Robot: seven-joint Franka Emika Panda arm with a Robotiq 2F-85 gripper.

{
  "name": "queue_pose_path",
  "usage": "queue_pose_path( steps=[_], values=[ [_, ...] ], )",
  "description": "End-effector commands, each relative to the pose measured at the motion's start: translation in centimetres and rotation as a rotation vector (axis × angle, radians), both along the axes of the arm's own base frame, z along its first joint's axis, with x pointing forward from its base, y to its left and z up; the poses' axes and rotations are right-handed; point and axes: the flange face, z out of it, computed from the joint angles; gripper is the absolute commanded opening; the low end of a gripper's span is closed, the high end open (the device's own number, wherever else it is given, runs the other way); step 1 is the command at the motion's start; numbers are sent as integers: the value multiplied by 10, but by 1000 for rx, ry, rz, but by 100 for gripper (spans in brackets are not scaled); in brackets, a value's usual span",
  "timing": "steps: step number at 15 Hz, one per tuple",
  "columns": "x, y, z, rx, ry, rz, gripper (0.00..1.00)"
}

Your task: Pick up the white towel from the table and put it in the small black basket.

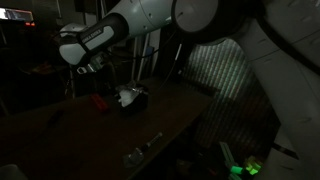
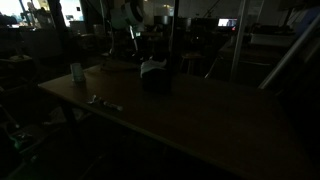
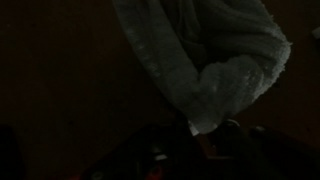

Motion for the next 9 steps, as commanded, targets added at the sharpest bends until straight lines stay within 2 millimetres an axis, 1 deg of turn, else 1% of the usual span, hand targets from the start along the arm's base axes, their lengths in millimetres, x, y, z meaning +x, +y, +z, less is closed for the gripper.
queue_pose_path(
  steps=[1, 2, 3, 5, 9],
  values=[
    [6, 0, 8, 3, 2, 6, 0],
    [6, 0, 10, 3, 0, 6, 0],
    [6, 0, 13, 4, -4, 5, 4],
    [8, -1, 21, 7, -17, 5, 4],
    [13, -4, 46, 10, -59, -2, 4]
  ],
)
